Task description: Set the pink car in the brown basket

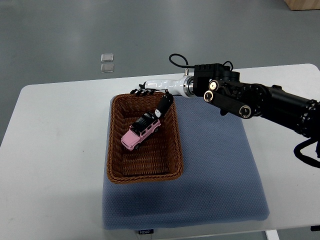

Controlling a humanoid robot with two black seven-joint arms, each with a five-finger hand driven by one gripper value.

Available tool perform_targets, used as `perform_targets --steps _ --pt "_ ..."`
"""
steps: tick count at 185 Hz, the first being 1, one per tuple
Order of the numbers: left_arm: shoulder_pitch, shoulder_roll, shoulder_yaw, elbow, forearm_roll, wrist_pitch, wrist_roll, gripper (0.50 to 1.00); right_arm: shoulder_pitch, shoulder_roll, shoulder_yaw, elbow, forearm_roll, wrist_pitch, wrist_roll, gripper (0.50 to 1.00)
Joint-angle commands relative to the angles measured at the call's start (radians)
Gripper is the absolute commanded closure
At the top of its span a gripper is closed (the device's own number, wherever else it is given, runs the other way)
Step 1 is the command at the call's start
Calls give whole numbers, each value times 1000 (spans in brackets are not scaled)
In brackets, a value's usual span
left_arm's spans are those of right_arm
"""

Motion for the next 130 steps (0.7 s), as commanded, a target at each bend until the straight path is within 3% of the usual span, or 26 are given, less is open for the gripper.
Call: perform_targets --steps 1,27,65,93,130 --pt "0 0 0 0 0 0 0 500 -8 -50 142 0 70 1 1 591" --pt "0 0 0 -3 0 0 0 500 -145 -110 400 2 280 -2 14 591" --pt "0 0 5 -9 0 0 0 500 -393 -90 769 0 645 -4 106 591" --pt "0 0 5 -8 0 0 0 500 -478 -38 826 -47 860 -6 139 591" --pt "0 0 5 -8 0 0 0 500 -490 4 829 -139 923 4 184 591"
